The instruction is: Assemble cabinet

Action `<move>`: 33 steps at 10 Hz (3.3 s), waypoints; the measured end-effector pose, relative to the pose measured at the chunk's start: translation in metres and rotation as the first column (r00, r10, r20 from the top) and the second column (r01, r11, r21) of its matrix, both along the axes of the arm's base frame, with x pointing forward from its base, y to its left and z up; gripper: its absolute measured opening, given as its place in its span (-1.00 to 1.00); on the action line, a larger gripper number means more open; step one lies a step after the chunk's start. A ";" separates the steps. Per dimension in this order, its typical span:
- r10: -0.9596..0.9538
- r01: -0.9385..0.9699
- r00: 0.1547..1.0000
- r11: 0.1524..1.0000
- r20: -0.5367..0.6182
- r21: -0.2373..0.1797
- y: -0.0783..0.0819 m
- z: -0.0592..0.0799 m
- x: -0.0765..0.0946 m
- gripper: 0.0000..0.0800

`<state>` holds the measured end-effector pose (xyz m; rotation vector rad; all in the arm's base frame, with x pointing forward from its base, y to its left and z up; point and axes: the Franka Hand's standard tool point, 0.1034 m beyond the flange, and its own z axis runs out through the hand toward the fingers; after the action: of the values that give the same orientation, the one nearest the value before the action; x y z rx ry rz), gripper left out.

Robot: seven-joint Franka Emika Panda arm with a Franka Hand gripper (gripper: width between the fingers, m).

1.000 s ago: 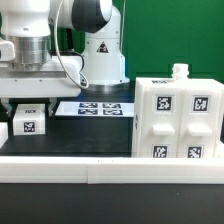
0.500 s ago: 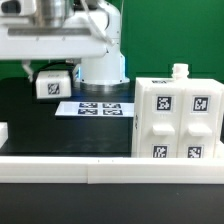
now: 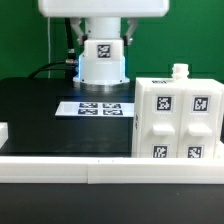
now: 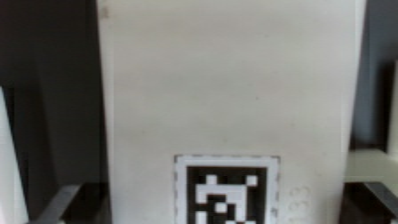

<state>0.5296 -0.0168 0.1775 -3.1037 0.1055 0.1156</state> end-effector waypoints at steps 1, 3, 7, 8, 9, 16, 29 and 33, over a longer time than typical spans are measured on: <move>0.012 -0.012 1.000 1.000 0.001 0.001 0.000 -0.002 0.000 0.39; 0.011 -0.011 1.000 1.000 -0.002 0.001 -0.001 -0.003 -0.001 0.39; 0.032 -0.032 0.999 0.999 0.019 0.000 0.023 0.005 0.018 0.39; 0.040 -0.040 0.999 0.999 0.032 -0.002 0.035 0.007 0.033 0.39; 0.050 -0.050 0.998 0.999 0.037 -0.004 0.046 0.007 0.046 0.39; 0.052 -0.051 0.998 0.999 0.037 -0.005 0.072 0.006 0.063 0.40; 0.060 -0.060 0.991 0.998 0.116 -0.008 0.094 -0.012 0.083 0.40; 0.061 -0.060 0.985 0.998 0.159 -0.009 0.092 -0.011 0.086 0.40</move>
Offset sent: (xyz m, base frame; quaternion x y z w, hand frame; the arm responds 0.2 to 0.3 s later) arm 0.0000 0.0000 0.0000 0.0000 0.0000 0.0000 1.0000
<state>0.6157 0.0751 0.1663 -3.1063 0.0066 -0.1322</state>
